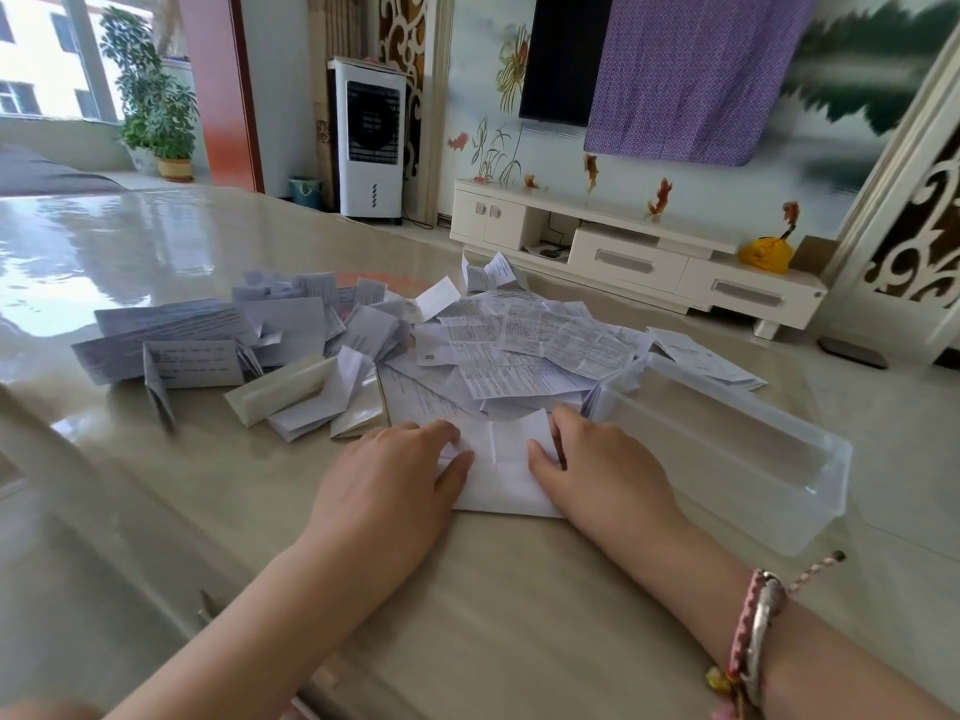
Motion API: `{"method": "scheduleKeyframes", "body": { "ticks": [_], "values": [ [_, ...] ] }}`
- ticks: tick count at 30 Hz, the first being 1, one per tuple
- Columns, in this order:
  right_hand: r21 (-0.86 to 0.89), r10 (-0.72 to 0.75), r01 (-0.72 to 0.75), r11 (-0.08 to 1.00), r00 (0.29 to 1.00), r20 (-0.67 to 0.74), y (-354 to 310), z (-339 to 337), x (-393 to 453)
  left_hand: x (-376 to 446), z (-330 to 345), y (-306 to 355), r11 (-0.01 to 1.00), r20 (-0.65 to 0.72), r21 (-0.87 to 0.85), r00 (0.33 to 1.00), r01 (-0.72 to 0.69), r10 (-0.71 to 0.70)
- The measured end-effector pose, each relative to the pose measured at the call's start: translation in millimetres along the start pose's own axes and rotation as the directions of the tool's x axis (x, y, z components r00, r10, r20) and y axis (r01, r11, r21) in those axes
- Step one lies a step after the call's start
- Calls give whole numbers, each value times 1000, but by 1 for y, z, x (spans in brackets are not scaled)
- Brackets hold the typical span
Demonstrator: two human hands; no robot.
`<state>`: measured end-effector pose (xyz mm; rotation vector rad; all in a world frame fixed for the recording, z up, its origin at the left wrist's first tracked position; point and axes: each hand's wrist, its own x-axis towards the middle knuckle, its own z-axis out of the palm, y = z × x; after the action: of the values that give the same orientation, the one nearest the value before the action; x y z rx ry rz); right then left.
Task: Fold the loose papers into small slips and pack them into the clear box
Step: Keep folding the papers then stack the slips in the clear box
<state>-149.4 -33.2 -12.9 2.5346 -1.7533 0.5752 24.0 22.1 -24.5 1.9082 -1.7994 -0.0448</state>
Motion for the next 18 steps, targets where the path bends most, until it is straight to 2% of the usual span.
{"method": "scheduleKeyframes", "body": {
  "ticks": [13,16,18],
  "values": [
    [-99,-14,14,995,1000,7,-1,0,0,-1,-2,9,988,16,156,1000,-14,11],
    [-235,-59,51,971,998,-25,-2,-4,-2,-1,-4,10,977,28,212,999,-25,19],
    [-206,-131,119,971,990,-47,1,-6,-7,-2,-6,11,973,49,228,998,-42,32]
  ]
}}
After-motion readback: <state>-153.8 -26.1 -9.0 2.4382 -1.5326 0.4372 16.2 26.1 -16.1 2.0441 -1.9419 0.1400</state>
